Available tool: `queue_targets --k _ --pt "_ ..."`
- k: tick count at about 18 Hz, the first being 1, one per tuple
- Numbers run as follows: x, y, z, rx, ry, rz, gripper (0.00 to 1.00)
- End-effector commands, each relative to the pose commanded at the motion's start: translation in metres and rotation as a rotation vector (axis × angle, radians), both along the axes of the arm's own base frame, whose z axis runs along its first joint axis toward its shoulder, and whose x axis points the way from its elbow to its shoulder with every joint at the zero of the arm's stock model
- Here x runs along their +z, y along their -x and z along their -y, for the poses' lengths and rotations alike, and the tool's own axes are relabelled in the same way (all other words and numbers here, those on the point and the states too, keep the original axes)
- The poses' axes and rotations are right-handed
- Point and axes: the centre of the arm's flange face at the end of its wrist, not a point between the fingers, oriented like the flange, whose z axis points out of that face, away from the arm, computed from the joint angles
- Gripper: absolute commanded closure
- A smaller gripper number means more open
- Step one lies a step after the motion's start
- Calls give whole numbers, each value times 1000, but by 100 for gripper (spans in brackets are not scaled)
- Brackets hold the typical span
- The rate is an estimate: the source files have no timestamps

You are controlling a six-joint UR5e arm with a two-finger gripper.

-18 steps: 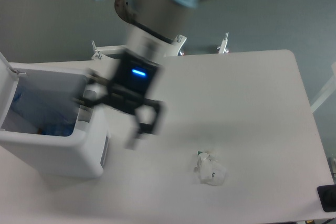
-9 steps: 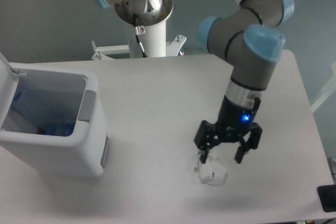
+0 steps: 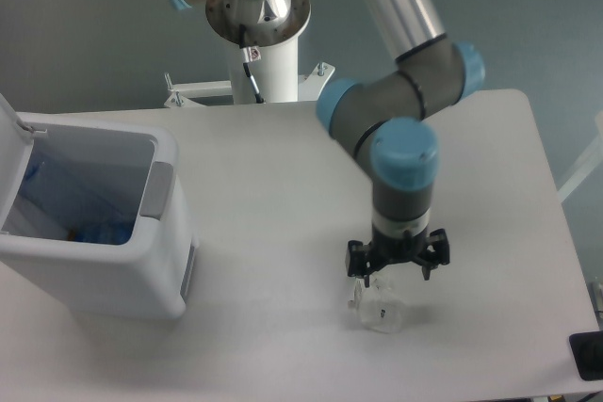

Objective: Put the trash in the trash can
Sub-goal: 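Move the open gripper back over the crumpled white wrapper, then lower the gripper onto the wrapper and close on it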

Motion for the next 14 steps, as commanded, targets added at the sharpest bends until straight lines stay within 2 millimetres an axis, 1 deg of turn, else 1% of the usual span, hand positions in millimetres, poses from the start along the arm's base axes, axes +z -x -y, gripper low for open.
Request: queue_targets --k 3,5,7,8,9,11,12,13,14 --pt "-10 -5 -6 -3 7 11 0" --pt "-17 -17 -15 -24 17 19 0" --pt "-27 -15 -15 -22 53 5 0" --pt "-32 -18 -17 -26 85 -10 3" --pt "-34 -23 -22 -36 102 -23 13" --pt "-34 -22 -26 -35 99 -28 36" --pt "-32 -21 -27 -30 92 -28 53" --pt "-31 -21 -28 -17 85 -26 74" --pt "-32 -21 -28 -1 78 -23 89"
